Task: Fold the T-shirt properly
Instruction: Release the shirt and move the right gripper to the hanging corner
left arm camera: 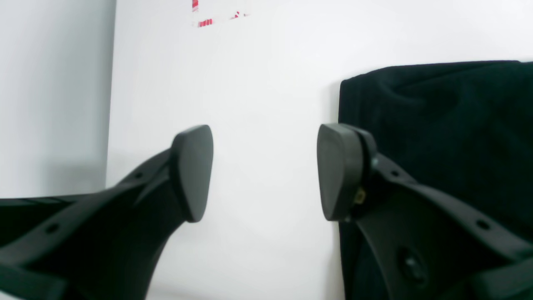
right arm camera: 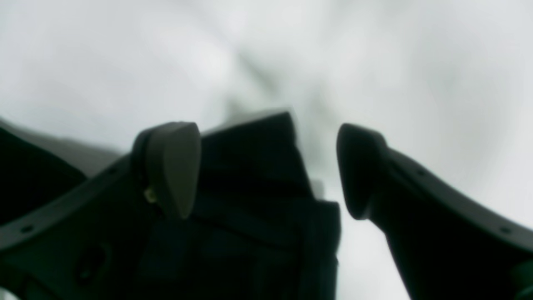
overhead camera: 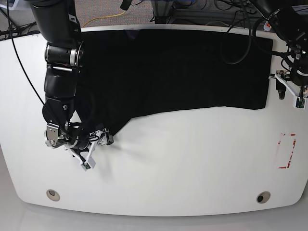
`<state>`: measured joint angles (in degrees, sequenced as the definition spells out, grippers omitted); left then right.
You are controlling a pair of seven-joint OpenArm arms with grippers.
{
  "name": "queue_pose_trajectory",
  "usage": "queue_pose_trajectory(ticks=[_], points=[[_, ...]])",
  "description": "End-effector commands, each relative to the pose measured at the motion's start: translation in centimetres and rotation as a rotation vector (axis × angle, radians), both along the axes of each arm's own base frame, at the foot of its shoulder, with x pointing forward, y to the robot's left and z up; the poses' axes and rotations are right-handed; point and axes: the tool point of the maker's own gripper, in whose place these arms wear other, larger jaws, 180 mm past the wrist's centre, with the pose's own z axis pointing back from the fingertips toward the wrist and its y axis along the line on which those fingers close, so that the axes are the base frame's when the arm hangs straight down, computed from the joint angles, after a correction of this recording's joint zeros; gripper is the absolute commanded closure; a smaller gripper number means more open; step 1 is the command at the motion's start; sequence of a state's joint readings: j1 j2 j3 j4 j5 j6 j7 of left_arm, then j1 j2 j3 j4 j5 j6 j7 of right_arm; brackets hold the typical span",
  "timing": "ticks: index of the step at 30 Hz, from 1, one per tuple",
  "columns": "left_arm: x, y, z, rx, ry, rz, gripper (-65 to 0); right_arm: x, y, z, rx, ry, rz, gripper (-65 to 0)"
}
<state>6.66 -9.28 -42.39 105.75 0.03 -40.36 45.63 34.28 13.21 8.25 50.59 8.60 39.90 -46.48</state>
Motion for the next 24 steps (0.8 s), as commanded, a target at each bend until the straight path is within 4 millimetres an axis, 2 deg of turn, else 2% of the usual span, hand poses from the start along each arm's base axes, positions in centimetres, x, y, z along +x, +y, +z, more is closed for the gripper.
queue_pose_trajectory(ticks=[1,8,17,19,24], points=[[0.6,0.4,1.0,0.012,-0.036,-0.003,-36.7,1.9,-0.6,1.2,0.022,-0.055,-0.021,-48.8],[0.5,0.5,0.7,0.005,-0.029,0.000,-36.7,1.5,-0.7,-0.9,0.019,-0.043,-0.030,-48.8],[0.4,0.5,0.6,0.004,-0.026,0.000,-36.7,0.9,-0.1,-2.0,0.041,-0.055,-0.031,-48.7],[0.4,0.5,0.6,0.004,-0.026,0.000,-36.7,0.8,0.0,-2.1,0.046,-0.058,-0.031,-46.0],[0.5,0.5,0.6,0.004,-0.028,0.000,-36.7,0.1,0.1,-3.3,0.061,-0.036,-0.038,-32.0]])
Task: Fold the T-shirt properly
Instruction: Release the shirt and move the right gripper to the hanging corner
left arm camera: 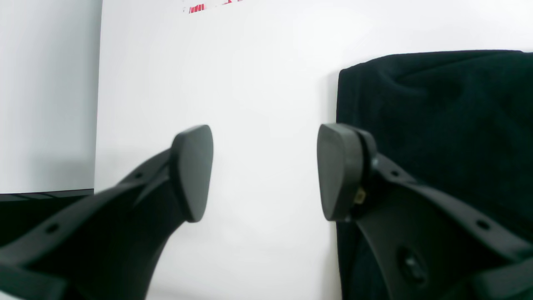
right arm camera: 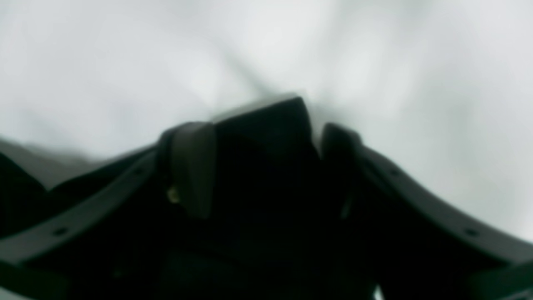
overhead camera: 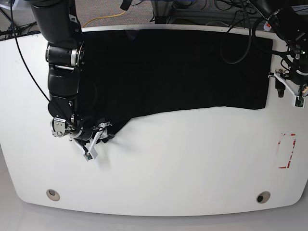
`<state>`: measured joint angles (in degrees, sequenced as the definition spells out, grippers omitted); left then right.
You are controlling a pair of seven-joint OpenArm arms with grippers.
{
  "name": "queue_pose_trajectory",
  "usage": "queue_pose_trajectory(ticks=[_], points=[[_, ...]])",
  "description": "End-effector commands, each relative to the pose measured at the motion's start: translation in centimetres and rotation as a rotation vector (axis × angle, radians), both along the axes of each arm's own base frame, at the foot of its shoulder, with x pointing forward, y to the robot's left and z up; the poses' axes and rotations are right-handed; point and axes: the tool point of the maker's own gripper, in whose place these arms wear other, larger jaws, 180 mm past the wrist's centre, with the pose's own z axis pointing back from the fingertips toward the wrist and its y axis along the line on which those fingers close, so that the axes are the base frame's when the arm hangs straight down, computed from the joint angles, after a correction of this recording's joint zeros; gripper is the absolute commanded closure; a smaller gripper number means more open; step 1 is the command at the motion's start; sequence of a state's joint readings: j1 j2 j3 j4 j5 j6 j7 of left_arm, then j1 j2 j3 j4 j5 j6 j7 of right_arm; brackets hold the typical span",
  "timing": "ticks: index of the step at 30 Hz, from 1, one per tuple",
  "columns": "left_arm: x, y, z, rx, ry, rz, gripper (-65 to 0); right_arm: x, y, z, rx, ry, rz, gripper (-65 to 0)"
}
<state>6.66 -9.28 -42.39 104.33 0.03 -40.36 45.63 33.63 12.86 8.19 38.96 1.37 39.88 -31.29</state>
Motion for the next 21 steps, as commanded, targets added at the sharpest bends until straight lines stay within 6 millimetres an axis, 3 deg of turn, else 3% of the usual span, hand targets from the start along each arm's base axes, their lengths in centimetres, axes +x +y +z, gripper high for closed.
queue_pose_trajectory(ticks=[1,5,9,15,18,21], points=[[0.7,0.4,1.5,0.021,-0.047,-0.005,-36.7,1.1,-0.1,1.1,0.020,-0.038,-0.011,-30.8],[0.8,0.4,1.5,0.022,-0.047,-0.006,-36.7,1.0,0.5,0.8,0.036,-0.038,-0.009,-21.1],[0.7,0.4,1.4,0.020,-0.044,-0.005,-37.1,1.0,1.0,0.8,0.040,-0.039,-0.002,0.0],[1.9,0.3,-1.5,-0.054,0.049,0.012,-37.2,1.1,1.2,0.9,0.041,-0.041,0.000,0.0],[2.4,0.9,-1.7,-0.064,0.070,0.018,-37.2,1.1,1.2,0.9,0.041,-0.039,0.001,0.0],[3.6,0.4,-2.2,-0.095,0.073,0.006,-43.8,1.1,1.3,0.9,0.042,-0.039,0.001,0.0]])
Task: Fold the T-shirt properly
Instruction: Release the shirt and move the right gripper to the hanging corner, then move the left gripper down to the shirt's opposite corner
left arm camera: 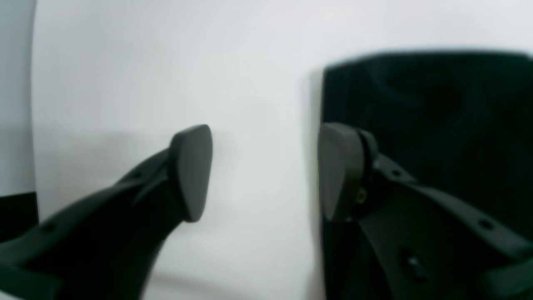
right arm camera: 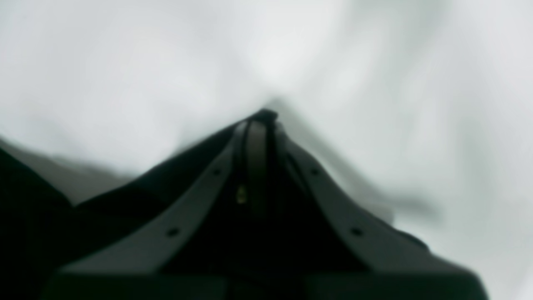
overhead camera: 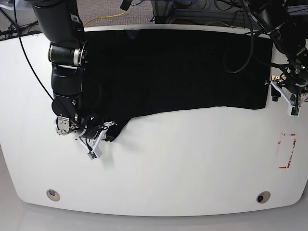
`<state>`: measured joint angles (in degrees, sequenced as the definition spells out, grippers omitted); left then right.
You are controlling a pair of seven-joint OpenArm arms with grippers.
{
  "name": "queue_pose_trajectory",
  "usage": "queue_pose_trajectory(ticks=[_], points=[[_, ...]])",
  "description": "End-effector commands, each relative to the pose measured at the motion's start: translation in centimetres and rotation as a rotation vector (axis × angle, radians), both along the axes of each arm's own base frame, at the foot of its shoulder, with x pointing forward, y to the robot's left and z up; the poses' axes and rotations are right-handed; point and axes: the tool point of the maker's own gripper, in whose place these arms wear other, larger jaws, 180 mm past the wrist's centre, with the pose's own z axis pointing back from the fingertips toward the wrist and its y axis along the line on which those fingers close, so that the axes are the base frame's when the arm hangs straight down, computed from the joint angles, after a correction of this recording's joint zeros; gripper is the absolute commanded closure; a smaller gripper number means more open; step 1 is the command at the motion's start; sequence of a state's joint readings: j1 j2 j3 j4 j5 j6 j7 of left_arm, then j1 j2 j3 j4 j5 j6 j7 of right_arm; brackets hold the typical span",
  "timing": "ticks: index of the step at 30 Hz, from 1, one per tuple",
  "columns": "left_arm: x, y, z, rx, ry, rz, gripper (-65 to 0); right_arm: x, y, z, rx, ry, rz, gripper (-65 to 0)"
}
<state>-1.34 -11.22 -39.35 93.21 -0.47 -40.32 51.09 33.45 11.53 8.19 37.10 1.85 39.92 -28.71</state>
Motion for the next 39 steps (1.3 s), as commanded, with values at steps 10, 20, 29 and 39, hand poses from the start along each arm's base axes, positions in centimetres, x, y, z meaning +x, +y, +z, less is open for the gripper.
queue_pose_trajectory(ticks=[10,20,29,39], points=[[3.5,-0.6,-0.2,-0.076,-0.029,-0.008,-57.4,1.1,-0.4,1.3,-0.011,-0.028,0.001,0.0],[5.2,-3.6,-2.7,-0.225,-0.002,-0.063,-57.4,1.1,-0.3,1.3,-0.010,-0.028,0.002,0.0],[4.9,-6.0,-5.5,-0.275,0.085,-0.131,-52.2,1.2,-0.3,1.5,-0.010,-0.033,0.002,0.0],[5.8,-5.9,-5.2,-0.290,0.047,-0.124,-2.4,2.2,-0.7,3.7,-0.049,-0.094,0.015,0.0]])
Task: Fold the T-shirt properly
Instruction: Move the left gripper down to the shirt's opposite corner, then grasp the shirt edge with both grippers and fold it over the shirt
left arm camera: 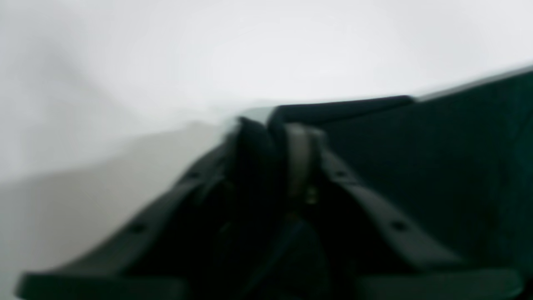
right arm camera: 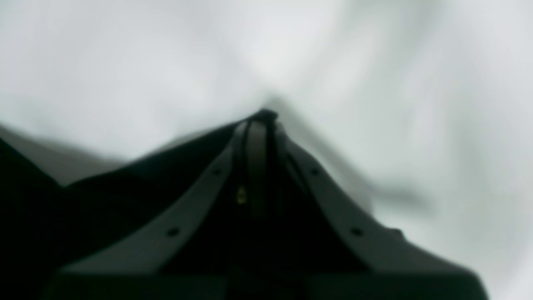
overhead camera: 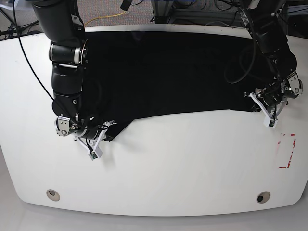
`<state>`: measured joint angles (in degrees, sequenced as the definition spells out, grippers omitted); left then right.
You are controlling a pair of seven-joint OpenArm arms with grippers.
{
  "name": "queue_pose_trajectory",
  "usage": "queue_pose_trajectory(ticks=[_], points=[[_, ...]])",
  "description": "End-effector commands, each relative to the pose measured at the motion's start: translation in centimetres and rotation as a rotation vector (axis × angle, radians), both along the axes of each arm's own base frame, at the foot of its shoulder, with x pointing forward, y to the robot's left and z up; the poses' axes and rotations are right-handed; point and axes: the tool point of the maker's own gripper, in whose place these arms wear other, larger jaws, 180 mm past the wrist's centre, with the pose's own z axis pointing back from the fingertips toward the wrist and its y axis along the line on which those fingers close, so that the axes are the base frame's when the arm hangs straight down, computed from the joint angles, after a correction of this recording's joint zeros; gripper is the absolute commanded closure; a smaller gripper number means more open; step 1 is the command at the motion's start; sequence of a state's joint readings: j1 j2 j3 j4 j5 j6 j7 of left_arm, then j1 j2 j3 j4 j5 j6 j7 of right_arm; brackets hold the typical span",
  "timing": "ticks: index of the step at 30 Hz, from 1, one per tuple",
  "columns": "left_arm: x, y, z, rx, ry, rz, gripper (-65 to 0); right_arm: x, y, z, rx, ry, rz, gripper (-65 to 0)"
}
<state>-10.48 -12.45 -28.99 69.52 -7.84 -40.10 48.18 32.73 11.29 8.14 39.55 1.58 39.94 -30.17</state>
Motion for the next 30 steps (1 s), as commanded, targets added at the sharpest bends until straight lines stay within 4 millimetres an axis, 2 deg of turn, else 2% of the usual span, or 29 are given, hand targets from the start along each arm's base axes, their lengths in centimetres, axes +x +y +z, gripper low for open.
queue_pose_trajectory(ticks=[1,3,6,10,14,23,25,30], points=[[0.9,0.9,1.5,0.024,-0.040,0.008,0.0,2.3,-0.9,3.6,-0.041,-0.088,0.007,0.0],[1.2,1.0,2.1,0.031,-0.056,0.006,0.0,2.3,-1.0,4.2,-0.063,-0.096,0.013,0.0],[1.9,1.1,4.2,0.067,-0.117,-0.003,0.0,2.9,-1.2,6.1,-0.097,-0.150,0.023,0.0],[1.7,1.1,6.0,0.117,-0.166,-0.017,0.0,3.0,-1.6,7.4,-0.141,-0.164,0.033,0.0],[2.2,0.1,7.6,0.130,-0.217,-0.028,0.0,3.2,-1.9,9.2,-0.186,-0.197,0.039,0.0],[1.2,0.1,7.9,0.156,-0.224,-0.037,0.0,1.6,-3.8,13.0,-0.334,-0.251,0.042,0.0],[0.4,0.7,7.5,0.155,-0.212,-0.019,0.0,1.1,-4.1,13.7,-0.373,-0.256,0.040,0.0],[-0.4,2.9,7.8,0.148,-0.225,0.065,0.0,-0.9,-4.4,14.8,-0.444,-0.270,0.042,0.0]])
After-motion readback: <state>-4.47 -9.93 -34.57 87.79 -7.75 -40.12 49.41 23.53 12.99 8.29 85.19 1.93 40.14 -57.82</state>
